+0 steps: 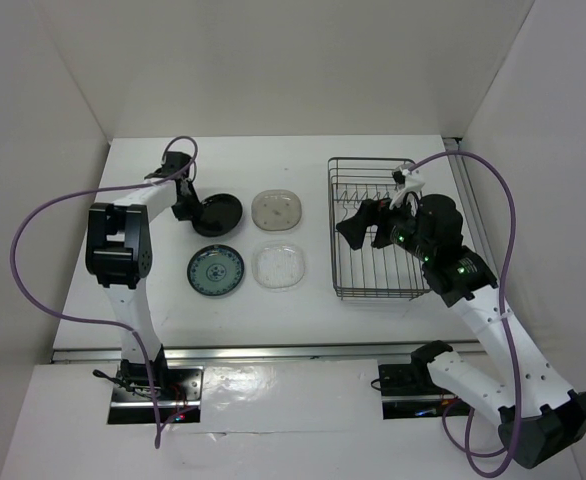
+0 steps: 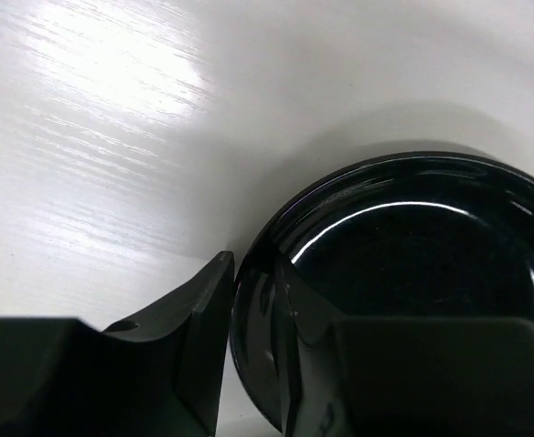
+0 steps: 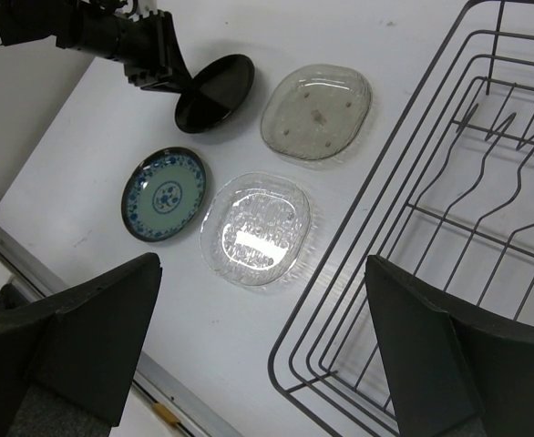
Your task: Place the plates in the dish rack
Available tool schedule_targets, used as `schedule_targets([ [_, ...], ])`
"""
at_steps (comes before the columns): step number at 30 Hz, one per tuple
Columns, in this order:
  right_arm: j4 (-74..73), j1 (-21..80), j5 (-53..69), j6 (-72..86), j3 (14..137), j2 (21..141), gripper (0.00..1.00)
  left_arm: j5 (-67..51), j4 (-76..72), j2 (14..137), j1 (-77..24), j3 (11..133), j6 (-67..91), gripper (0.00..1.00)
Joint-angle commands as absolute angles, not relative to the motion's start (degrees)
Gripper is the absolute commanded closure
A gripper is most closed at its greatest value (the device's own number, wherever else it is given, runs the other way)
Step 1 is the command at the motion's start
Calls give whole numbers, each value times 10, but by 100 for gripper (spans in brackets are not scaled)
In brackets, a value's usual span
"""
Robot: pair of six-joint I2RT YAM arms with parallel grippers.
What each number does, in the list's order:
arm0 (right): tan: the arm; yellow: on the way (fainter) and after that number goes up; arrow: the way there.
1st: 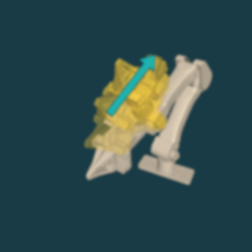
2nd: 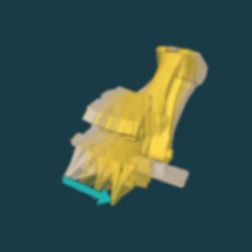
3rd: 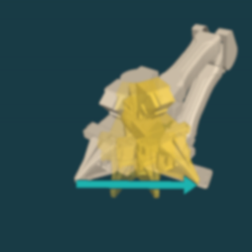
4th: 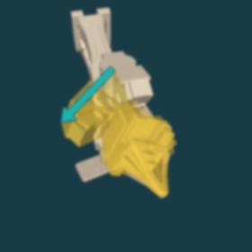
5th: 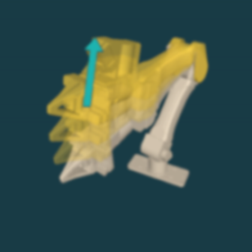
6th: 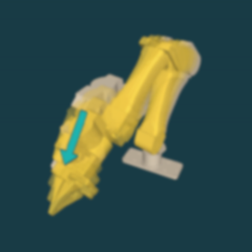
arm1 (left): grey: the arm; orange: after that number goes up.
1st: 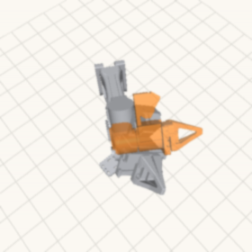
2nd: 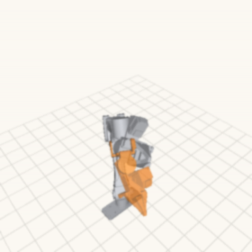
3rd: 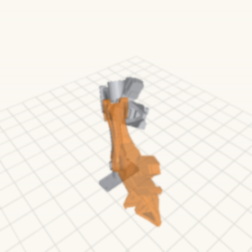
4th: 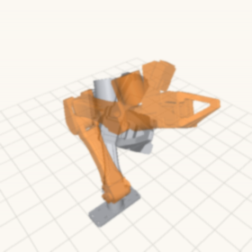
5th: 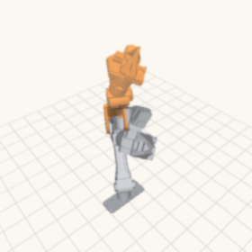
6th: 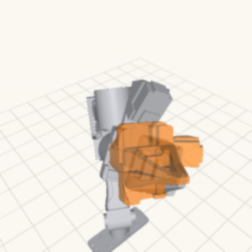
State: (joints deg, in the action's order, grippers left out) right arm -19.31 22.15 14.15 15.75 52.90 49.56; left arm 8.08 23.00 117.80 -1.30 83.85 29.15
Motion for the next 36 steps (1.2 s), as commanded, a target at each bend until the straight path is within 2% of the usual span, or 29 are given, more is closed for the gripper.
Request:
schedule_targets([
  [1, -171, 227, 139, 153, 528, 487, 0, 112, 279, 1204, -13, 835, 295, 65],
  [2, -171, 227, 139, 153, 533, 487, 0, 118, 279, 1204, -13, 835, 295, 71],
  [5, -165, 227, 144, 153, 533, 492, 0, 131, 287, 1204, -13, 840, 295, 80],
  [7, -165, 227, 144, 153, 533, 497, 0, 136, 287, 1198, -13, 846, 295, 100],
  [17, -160, 227, 144, 158, 528, 497, 0, 112, 274, 1175, -13, 835, 287, 100],
  [18, -160, 227, 144, 158, 528, 497, 0, 106, 269, 1175, -13, 835, 287, 91],
  [22, -160, 227, 144, 158, 528, 497, 0, 94, 258, 1169, -13, 824, 287, 81],
  [28, -160, 227, 149, 158, 528, 503, 0, 82, 252, 1164, -13, 819, 287, 76],
  [31, -160, 227, 149, 158, 528, 503, 0, 67, 238, 1158, -18, 814, 281, 65],
  [33, -160, 227, 149, 158, 528, 503, 0, 67, 231, 1152, -18, 809, 281, 63],
  [35, -160, 227, 144, 158, 528, 503, 0, 67, 231, 1152, -18, 809, 281, 52],
  [36, -160, 227, 144, 158, 528, 503, 0, 67, 231, 1152, -18, 809, 281, 52],
])
